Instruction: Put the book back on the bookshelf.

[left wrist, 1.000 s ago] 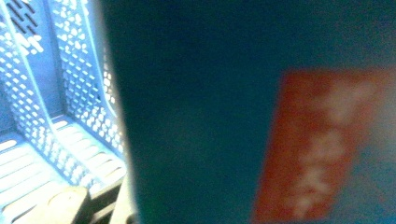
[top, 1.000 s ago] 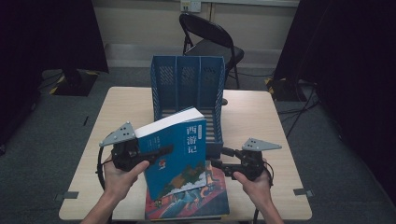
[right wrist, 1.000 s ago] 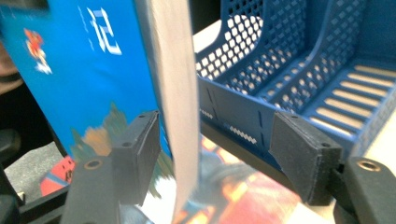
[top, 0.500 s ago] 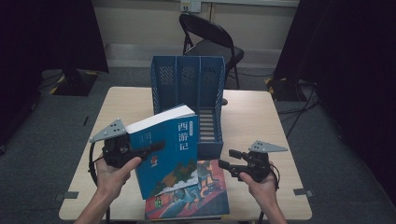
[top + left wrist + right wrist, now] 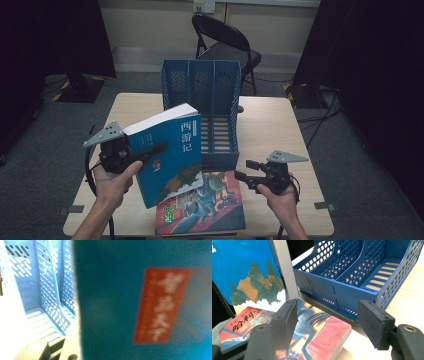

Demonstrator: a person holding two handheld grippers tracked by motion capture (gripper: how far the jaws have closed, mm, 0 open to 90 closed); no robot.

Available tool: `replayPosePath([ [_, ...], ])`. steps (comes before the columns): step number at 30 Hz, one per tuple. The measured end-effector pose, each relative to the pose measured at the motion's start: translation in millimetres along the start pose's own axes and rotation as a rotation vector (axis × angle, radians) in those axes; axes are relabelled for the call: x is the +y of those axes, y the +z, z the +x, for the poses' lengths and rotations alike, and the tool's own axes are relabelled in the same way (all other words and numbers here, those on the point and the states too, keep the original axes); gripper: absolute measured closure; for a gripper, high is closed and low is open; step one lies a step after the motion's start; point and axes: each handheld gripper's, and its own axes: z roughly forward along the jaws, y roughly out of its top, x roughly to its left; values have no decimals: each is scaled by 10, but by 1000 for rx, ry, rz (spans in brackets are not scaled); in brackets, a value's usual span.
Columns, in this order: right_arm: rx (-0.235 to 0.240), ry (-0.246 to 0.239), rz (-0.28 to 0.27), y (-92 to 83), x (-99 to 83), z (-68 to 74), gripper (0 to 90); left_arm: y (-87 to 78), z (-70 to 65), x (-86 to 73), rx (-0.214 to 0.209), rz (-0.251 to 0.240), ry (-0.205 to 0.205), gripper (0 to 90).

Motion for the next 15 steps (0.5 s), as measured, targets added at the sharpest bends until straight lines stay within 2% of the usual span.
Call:
replayPosePath([
  [3,-2,-4,3,15,-3,-9,323,-6,39,25,27,3,-21,615],
  [8,-9,-7,13,19,-6,-14,323,-29,64,86,63,14,-22,614],
  [12,-14,-5,7,-2,-3,-34,321,-70,96,145,87,-2,-19,614],
  [15,-21,-2,7,-15,-14,-51,319,-100,145,200,114,-28,-35,614],
])
